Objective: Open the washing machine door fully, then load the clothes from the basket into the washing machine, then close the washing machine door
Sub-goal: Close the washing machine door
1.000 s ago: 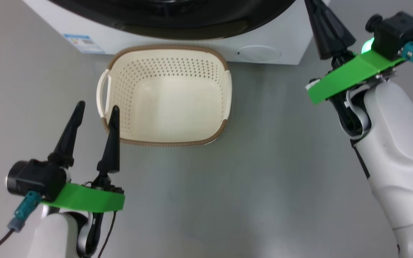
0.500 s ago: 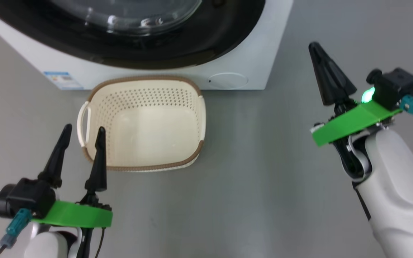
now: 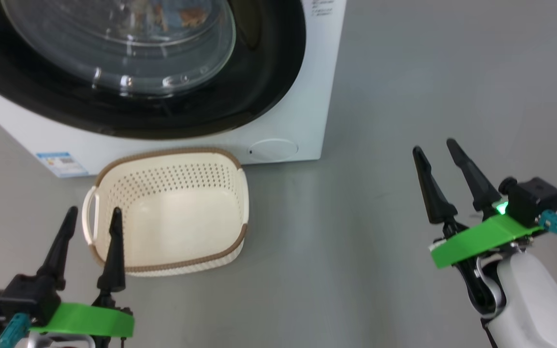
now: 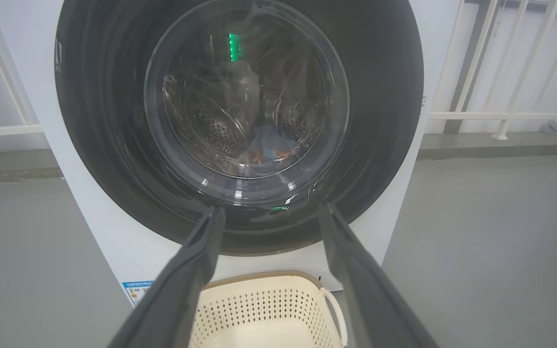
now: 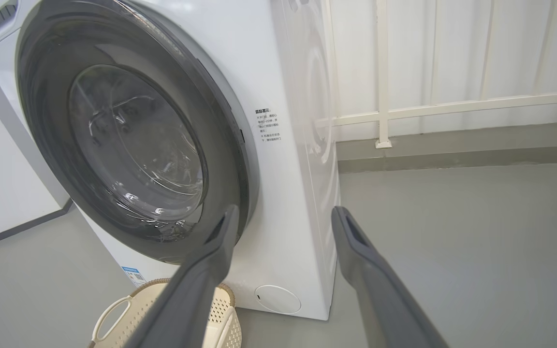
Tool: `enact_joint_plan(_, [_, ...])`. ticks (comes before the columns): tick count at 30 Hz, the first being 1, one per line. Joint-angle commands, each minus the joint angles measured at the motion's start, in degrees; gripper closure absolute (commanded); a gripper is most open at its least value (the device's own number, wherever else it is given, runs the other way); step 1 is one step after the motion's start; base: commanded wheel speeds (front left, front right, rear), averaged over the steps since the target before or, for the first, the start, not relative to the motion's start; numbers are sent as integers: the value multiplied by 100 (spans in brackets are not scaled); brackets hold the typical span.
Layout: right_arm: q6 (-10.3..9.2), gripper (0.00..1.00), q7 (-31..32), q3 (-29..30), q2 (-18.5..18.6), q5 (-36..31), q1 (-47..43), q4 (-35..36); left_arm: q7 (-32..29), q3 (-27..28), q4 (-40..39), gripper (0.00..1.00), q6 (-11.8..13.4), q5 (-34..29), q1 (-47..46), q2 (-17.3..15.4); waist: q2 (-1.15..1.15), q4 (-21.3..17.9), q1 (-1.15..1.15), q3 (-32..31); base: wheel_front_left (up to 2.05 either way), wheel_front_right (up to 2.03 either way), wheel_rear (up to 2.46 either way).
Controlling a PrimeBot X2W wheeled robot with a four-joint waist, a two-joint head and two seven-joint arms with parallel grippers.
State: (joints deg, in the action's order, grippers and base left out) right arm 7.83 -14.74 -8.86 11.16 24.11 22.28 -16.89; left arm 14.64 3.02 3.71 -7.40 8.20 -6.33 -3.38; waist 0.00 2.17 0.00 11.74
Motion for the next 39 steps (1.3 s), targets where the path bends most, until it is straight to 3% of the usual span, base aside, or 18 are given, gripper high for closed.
enact_joint_plan(1, [-34,0,-26,-79,-11,-105,-118,200,36,243,-123,0,-3,-59,3,-98,0,-187,0,-223,0,0,0])
enact_joint_plan(21, [-34,0,-26,487,-350,-500,-1687,840,36,689,-113,0,148,-112,910,2,0,-271,0,-1043,0,0,0])
enact_joint_plan(39, [-34,0,-26,715,-546,-635,-1973,898,36,652,-46,0,159,-145,1151,29,0,-168,0,-1168,0,0,0])
